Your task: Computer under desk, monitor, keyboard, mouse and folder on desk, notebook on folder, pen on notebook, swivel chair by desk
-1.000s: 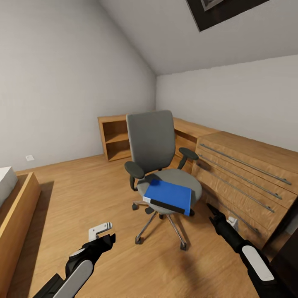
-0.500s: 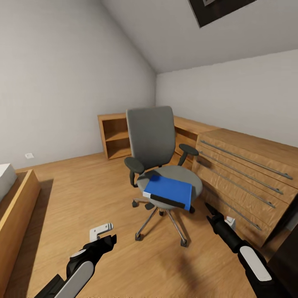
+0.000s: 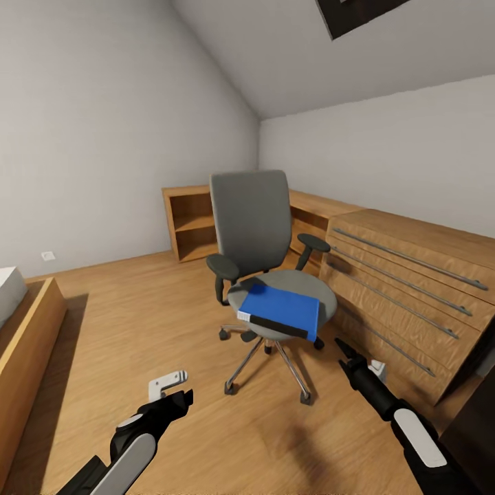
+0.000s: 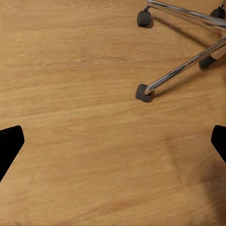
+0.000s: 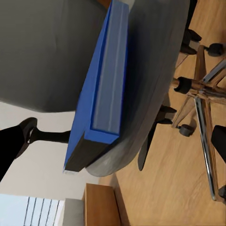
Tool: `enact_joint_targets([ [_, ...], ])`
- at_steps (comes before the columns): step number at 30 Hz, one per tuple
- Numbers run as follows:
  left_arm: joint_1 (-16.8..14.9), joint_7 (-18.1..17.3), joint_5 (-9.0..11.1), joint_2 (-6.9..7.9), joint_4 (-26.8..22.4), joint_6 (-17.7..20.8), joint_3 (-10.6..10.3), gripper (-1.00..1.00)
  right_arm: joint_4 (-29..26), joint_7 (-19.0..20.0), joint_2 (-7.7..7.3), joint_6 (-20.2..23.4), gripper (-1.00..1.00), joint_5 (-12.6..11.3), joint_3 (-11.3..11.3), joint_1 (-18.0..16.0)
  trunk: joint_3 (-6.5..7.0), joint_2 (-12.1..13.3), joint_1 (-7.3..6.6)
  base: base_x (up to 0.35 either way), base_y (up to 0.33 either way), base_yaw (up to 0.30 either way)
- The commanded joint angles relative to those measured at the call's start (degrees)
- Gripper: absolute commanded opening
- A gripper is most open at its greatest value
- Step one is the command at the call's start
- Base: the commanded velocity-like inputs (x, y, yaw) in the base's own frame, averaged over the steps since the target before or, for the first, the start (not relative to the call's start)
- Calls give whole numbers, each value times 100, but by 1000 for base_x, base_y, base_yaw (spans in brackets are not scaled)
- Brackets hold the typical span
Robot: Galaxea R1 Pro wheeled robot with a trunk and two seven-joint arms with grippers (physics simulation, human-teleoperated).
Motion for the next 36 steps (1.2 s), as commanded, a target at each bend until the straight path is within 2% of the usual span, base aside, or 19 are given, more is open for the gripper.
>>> enact_joint_targets([
  [1,-6,41,26,5,-8,14,-11,100,1,4,2,52,100,-51,-8,-3,-6,-3,-1,0,0,0],
  [14,-6,32,31,18,-5,21,8,100,-20,39,75,54,100,-62,31,-3,-6,-3,-1,0,0,0],
  [31,-6,23,35,31,2,31,-1,100,-8,28,82,26,100,-56,12,-3,-6,-3,-1,0,0,0],
  [36,-6,23,39,24,22,31,-2,100,-8,27,81,-39,100,26,14,-3,-6,-3,-1,0,0,0],
])
